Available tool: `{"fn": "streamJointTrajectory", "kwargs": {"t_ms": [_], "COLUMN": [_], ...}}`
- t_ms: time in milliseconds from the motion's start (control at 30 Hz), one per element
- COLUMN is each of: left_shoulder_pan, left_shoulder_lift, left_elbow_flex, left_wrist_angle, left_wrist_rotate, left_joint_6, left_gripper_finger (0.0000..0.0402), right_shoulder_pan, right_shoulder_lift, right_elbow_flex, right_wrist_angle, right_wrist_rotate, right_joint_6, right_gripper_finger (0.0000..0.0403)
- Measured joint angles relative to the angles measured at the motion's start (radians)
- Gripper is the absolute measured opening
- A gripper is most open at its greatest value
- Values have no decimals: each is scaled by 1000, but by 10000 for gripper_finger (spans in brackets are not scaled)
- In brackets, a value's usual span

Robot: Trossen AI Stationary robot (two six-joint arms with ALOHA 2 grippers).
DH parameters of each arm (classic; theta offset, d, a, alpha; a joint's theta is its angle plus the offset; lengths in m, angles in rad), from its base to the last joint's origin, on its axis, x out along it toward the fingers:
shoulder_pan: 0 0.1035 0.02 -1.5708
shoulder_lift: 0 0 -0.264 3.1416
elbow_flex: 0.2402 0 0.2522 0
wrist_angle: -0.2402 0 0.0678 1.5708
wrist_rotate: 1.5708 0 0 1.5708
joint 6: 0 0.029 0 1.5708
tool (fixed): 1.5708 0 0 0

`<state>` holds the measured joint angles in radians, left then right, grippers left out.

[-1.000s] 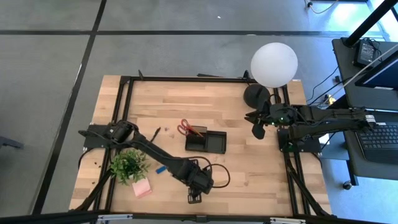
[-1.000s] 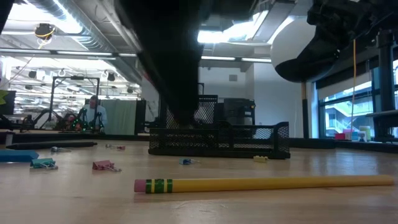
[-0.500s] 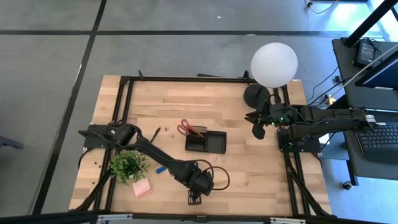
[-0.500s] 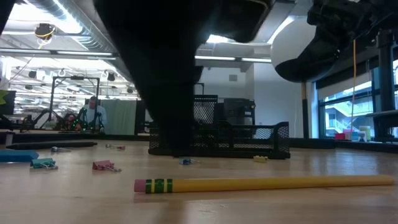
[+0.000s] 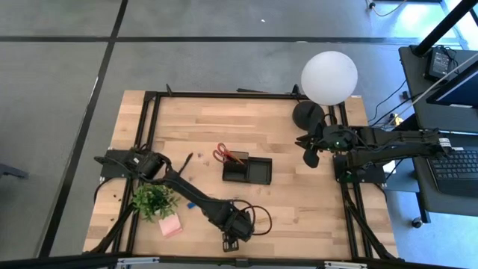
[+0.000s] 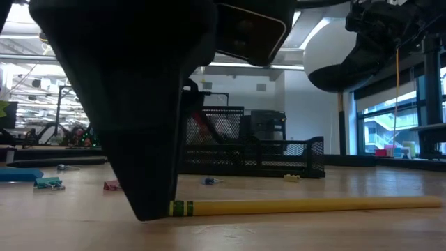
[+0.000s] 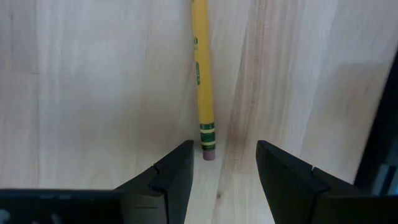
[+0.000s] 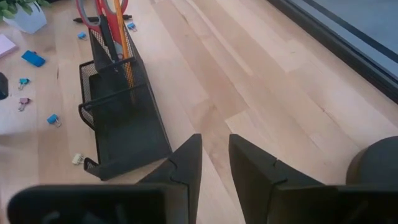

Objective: Pick and place office supplies into organizer
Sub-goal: Put the light yellow pencil into the black desk organizer

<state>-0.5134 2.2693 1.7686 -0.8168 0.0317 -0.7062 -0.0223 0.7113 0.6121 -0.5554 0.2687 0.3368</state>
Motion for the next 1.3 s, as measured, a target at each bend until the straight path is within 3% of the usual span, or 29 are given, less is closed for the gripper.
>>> {"fn": "streamJointTrajectory", "kwargs": {"t_ms": [400, 700, 1300], "left_shoulder_pan": [-2, 0, 0], "left_shoulder_lift": [4, 6, 8], "left_elbow_flex": [0, -1, -2], "left_wrist_angle": [2, -2, 34], "left_wrist_rotate": [-62, -65, -111], "left_joint_6": [-17, -13, -29], "left_gripper_finger": [166, 130, 126], "right_shoulder_pan": [0, 0, 0], "right_shoulder_lift": [0, 0, 0], "right_elbow_flex": [0, 0, 0], "right_wrist_angle": [2, 4, 4], "right_wrist_rotate": [0, 0, 0], "right_joint_6": [0, -2, -1], "right_gripper_finger": [85, 85, 85]}}
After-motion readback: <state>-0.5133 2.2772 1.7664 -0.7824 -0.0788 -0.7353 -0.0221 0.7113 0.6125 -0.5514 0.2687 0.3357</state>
